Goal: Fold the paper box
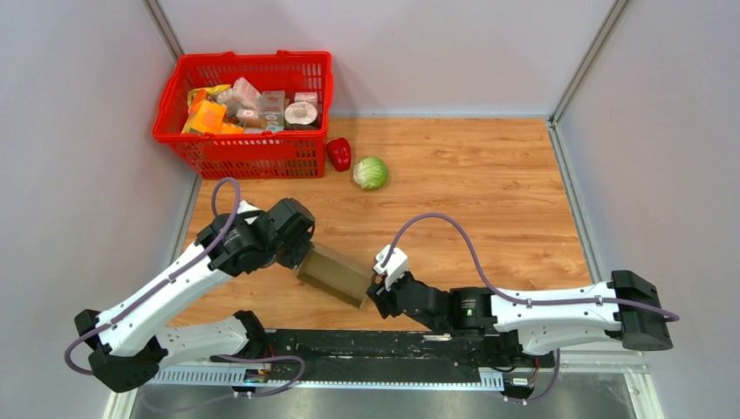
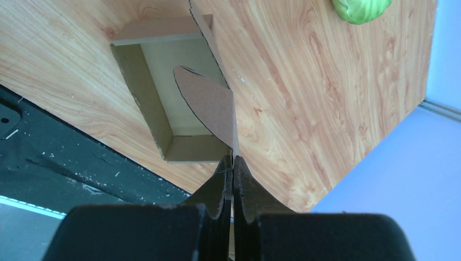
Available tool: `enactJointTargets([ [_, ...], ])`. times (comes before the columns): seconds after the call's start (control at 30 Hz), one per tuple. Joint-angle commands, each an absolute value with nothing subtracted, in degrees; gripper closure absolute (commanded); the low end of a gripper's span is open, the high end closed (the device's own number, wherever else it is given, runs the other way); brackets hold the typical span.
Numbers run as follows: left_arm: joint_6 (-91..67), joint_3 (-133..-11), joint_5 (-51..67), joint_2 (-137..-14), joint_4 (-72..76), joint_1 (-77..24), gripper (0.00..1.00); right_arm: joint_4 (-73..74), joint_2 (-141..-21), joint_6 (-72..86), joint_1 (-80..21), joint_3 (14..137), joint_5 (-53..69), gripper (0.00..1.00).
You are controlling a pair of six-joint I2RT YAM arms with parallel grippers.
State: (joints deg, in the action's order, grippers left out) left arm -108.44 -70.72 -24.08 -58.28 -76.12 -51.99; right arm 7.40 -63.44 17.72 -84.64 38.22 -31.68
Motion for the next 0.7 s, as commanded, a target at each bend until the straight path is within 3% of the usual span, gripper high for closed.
enactJointTargets([
  [0.0, -113.72, -68.91, -24.26, -55.73, -77.96, -51.77, 1.0, 1.15, -61.61, 17.67, -84.9, 35.34, -36.83, 0.46],
  [0.13, -115.13, -67.94, -24.61, -54.14, -78.4, -51.42, 1.0, -1.82, -61.7, 16.26, -84.9, 33.58, -40.33, 0.47],
  [0.4, -115.66, -67.59, -24.17, -53.79, -78.49, -51.33, 1.0, -10.89, -64.07, 9.59, -84.73, 31.56, -45.34, 0.64],
  [0.57, -116.28, -66.62, -23.47, -53.44, -77.52, -51.24, 1.0, -15.9, -65.39, 7.12, -83.5, 31.55, -41.4, 0.66],
  [0.67, -115.49, -66.27, -24.86, -52.91, -77.08, -51.15, 0.96, -16.09, -65.74, 7.73, -83.06, 31.9, -39.55, 1.0],
])
